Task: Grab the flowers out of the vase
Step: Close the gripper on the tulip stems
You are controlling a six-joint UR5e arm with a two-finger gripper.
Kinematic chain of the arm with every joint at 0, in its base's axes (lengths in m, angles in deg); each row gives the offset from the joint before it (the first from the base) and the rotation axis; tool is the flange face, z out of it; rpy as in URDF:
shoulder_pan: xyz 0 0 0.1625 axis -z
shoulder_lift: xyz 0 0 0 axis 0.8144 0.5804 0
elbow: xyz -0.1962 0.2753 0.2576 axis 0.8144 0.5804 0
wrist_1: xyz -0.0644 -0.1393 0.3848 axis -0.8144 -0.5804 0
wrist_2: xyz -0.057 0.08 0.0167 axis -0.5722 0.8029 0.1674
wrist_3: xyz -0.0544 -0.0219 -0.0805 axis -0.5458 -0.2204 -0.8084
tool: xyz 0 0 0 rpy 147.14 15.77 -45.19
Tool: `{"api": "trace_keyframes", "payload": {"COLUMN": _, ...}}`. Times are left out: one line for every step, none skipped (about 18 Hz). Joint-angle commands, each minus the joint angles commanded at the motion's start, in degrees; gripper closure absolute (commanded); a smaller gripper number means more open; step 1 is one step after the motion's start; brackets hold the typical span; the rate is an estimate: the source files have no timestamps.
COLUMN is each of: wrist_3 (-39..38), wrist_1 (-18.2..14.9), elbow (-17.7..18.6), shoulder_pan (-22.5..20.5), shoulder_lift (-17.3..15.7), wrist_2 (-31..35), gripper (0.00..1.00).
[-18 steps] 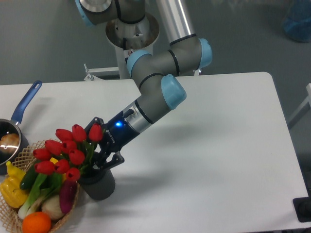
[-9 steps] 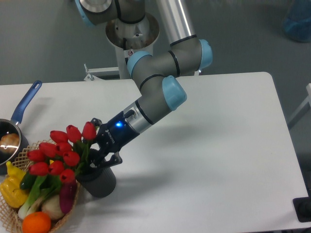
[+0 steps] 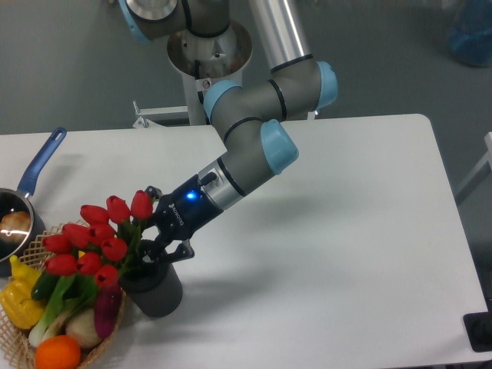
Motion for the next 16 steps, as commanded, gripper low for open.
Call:
{"api": "trace_keyframes", "payload": {"wrist_3": 0.0, "wrist_1": 0.0, "elbow": 0.0, "shoulder_pan": -0.1, "shoulder_lift": -0.1, "wrist_2": -0.4, "gripper": 0.55}}
{"api": "trace_keyframes", "payload": {"wrist_3": 0.0, "wrist_1": 0.1, "elbow": 0.0, "shoulder_pan": -0.4, "shoulder_lift": -0.1, "wrist_2": -0.4, "gripper": 0.56}}
{"api": "trace_keyframes", "payload": {"wrist_3": 0.0, "wrist_1": 0.1, "elbow": 0.0, "shoulder_pan": -0.4, "shoulder_lift": -0.2, "wrist_2": -0.7, "gripper": 0.56}}
{"api": "trace_keyframes", "payload": {"wrist_3": 0.0, "wrist_1": 0.1, "elbow": 0.0, "shoulder_pan": -0.8, "shoulder_lift": -0.2, "wrist_2": -1.3, "gripper": 0.56}}
{"api": "trace_keyframes", "payload": {"wrist_3": 0.0, "wrist_1": 0.1, "elbow": 0.1, "shoulder_pan": -1.1, "shoulder_lift": -0.2, "wrist_2": -2.2, "gripper": 0.56}}
{"api": "trace_keyframes", "payload": {"wrist_3": -0.1, "wrist_1": 0.1, "elbow": 0.2, "shoulder_pan": -1.3, "shoulder_lift": -0.3, "wrist_2": -3.2, "gripper": 0.56}}
{"api": "trace_keyframes", "payload": {"wrist_3": 0.0, "wrist_1": 0.1, "elbow": 0.3, "shoulder_pan": -1.7, "shoulder_lift": -0.4, "wrist_2": -4.3, "gripper": 0.56}}
{"api": "trace_keyframes", "payload": {"wrist_3": -0.1, "wrist_1": 0.1, "elbow": 0.4, "shoulder_pan": -1.8, "shoulder_lift": -0.6, "wrist_2": -4.9, "gripper": 0.56}}
{"api": "trace_keyframes", "payload": {"wrist_3": -0.1, "wrist_1": 0.1, "elbow": 0.7, "shoulder_pan": -2.1, "shoulder_lift": -1.1, "wrist_2": -5.2, "gripper": 0.56}}
{"api": "trace_keyframes", "payload": {"wrist_3": -0.2, "wrist_1": 0.1, "elbow": 0.8, "shoulder_pan": -2.2, "shoulder_lift": -1.3, "wrist_2": -5.3, "gripper": 0.56}}
{"api": "trace_keyframes", "payload": {"wrist_3": -0.2, "wrist_1": 0.1, "elbow": 1.0, "shoulder_pan": -2.3, "shoulder_lift": -1.7, "wrist_2": -5.3, "gripper": 0.56}}
{"api": "trace_keyframes", "payload": {"wrist_3": -0.2, "wrist_1": 0.1, "elbow": 1.2, "shoulder_pan": -2.5, "shoulder_lift": -1.9, "wrist_2": -5.4, "gripper": 0.56}}
{"api": "trace_keyframes", "payload": {"wrist_3": -0.3, "wrist_1": 0.1, "elbow": 1.2, "shoulder_pan": -2.8, "shoulder_lift": -2.2, "wrist_2": -5.5, "gripper": 0.56}}
{"api": "trace_keyframes", "payload": {"wrist_3": -0.5, "wrist_1": 0.1, "elbow": 1.2, "shoulder_pan": -3.1, "shoulder_lift": -2.7, "wrist_2": -6.1, "gripper": 0.56}}
{"api": "trace_keyframes", "payload": {"wrist_3": -1.0, "wrist_1": 0.1, "elbow": 1.2, "shoulder_pan": -3.3, "shoulder_lift": -3.1, "wrist_2": -7.4, "gripper": 0.56}}
{"api": "trace_keyframes", "payload": {"wrist_3": -1.6, "wrist_1": 0.1, "elbow": 1.2, "shoulder_pan": -3.4, "shoulder_lift": -3.3, "wrist_2": -8.6, "gripper": 0.56}}
